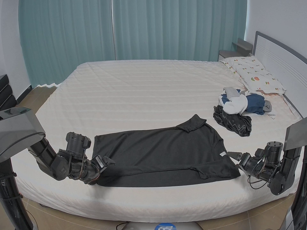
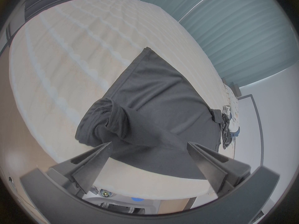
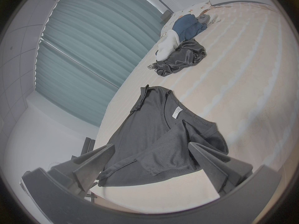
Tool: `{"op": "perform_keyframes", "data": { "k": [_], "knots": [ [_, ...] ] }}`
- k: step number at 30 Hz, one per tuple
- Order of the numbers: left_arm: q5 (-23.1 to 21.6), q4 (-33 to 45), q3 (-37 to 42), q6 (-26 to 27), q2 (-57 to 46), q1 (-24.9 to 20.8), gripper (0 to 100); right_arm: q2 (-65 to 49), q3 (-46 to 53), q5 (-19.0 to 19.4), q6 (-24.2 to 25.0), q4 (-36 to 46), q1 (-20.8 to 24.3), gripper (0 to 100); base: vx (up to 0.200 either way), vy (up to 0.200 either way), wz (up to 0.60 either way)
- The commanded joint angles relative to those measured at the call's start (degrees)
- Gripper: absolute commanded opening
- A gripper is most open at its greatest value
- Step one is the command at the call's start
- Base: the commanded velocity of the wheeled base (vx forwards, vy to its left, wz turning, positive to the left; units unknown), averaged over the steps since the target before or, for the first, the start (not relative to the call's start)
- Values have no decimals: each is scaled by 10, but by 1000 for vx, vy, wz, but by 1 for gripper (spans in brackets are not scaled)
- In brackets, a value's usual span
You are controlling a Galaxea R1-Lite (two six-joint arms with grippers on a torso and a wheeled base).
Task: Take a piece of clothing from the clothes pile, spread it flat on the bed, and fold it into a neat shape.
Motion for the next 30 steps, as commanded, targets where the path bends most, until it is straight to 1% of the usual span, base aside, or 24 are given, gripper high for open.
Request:
{"op": "perform_keyframes", "data": {
  "k": [1,5,10,17,18,20,22,24,30],
  "knots": [
    [5,1,-21,1,32,-2,100,10,-1,0,-1,-6,1,100,0,0,0],
    [23,1,-45,2,46,-2,100,11,-4,-2,-1,-7,0,100,0,0,0],
    [60,1,-83,7,77,6,100,11,-5,-2,-1,-7,1,100,0,0,0],
    [73,-4,-125,1,106,24,100,11,-5,-3,-1,-7,0,100,0,0,0],
    [87,-5,-134,-8,111,32,100,11,-5,-4,0,-7,0,100,0,0,0],
    [98,-10,-147,-23,118,39,100,11,-5,-4,-1,-7,0,100,0,0,0],
    [100,-25,-154,-45,121,49,100,12,-5,-4,0,-7,0,100,0,0,0],
    [99,-40,-153,-55,121,54,100,12,-5,-4,0,-7,0,100,0,0,0],
    [98,-51,-154,-59,120,71,100,12,0,-4,0,-7,0,100,0,0,0]
  ]
}}
